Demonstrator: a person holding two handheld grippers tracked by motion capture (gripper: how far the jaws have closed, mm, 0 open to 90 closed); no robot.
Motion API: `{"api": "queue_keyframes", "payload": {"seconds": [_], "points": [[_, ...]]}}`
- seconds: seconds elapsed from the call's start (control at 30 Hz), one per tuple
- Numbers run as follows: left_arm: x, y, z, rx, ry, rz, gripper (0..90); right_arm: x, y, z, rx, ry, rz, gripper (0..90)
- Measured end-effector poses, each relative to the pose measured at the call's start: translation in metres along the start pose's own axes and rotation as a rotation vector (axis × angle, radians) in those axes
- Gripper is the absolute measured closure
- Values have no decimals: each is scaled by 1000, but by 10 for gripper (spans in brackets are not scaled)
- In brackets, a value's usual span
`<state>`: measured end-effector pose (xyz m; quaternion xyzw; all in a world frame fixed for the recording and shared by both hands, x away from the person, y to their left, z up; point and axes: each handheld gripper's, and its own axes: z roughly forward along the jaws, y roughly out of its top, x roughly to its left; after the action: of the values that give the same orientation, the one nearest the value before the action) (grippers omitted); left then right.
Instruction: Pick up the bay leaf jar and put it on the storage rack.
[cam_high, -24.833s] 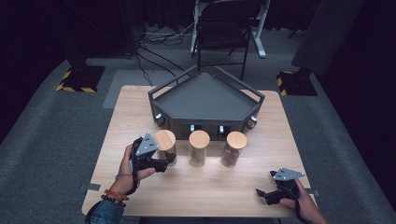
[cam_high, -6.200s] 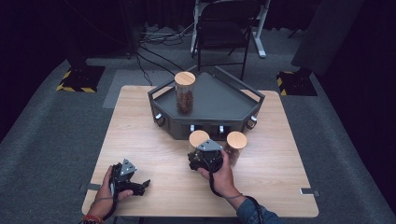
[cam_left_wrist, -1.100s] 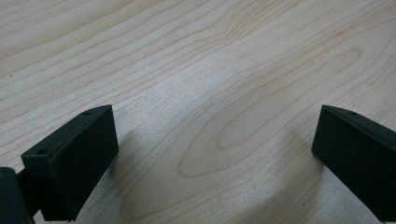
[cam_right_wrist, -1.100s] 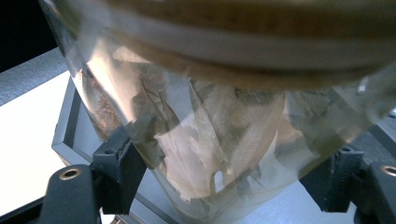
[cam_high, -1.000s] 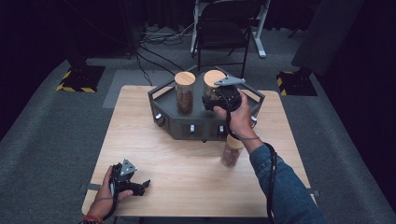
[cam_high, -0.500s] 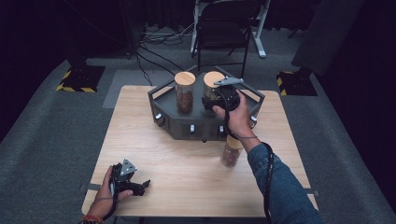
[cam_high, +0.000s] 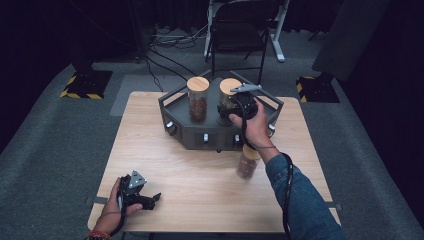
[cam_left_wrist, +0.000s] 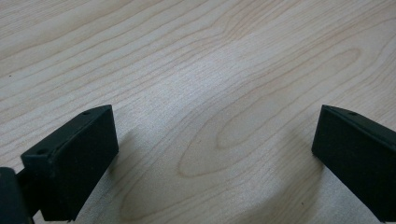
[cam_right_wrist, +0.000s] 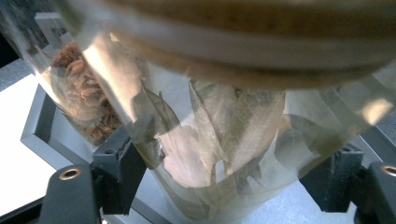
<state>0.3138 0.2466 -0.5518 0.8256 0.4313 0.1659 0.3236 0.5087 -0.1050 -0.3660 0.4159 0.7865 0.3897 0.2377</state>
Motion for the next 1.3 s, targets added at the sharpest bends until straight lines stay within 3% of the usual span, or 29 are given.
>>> {"api": "queue_keyframes", "payload": {"seconds": [0.7, 1.17, 1.3], "points": [[0, 0, 0, 0, 0, 0, 2, -6, -7, 4, 1, 37, 39, 249], [0, 0, 0, 0, 0, 0, 2, -5, -8, 5, 6, 12, 38, 190], [0, 0, 0, 0, 0, 0, 2, -6, -9, 6, 8, -3, 40, 130]]}}
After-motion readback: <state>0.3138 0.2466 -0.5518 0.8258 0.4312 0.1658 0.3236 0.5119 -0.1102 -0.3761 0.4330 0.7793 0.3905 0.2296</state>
